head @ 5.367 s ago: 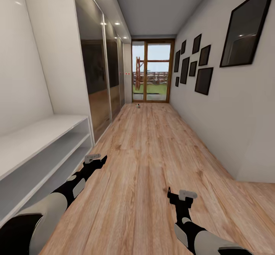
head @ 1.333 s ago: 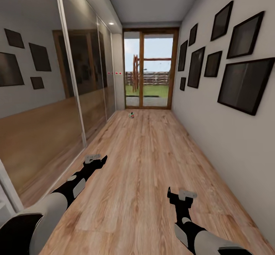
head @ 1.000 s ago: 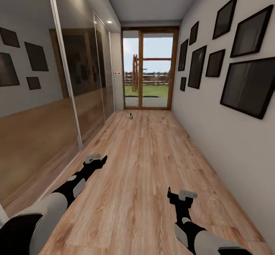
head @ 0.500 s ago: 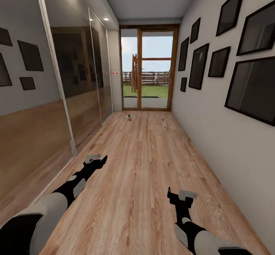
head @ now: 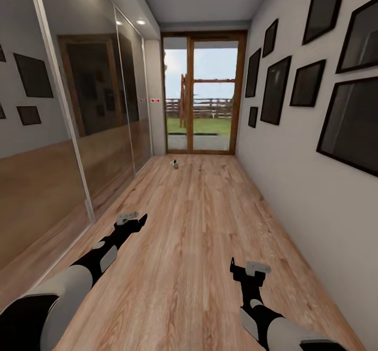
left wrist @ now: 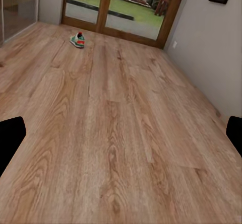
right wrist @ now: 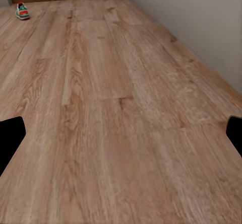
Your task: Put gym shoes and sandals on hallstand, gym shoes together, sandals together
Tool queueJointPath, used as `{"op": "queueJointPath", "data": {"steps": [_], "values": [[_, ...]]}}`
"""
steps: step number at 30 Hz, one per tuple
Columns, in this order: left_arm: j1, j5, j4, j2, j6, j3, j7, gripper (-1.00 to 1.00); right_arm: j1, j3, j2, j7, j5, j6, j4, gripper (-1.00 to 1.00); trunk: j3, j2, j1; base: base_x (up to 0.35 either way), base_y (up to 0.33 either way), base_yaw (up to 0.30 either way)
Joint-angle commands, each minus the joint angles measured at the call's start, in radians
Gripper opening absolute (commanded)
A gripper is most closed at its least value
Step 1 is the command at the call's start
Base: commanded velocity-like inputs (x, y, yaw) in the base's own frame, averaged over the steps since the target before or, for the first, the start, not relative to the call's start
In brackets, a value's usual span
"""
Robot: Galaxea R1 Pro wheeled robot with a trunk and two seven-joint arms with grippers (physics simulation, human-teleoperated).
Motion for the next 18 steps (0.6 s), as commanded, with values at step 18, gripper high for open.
{"op": "queueJointPath", "data": {"steps": [18], "values": [[-0.001, 0.006, 0.002, 0.0, 0.001, 0.002, -0.008, 1.0, 0.0, 0.0, 0.0, -0.001, -0.002, -0.003, 0.001, 1.0, -0.001, 0.0, 0.0, 0.346, -0.102, 0.0]]}}
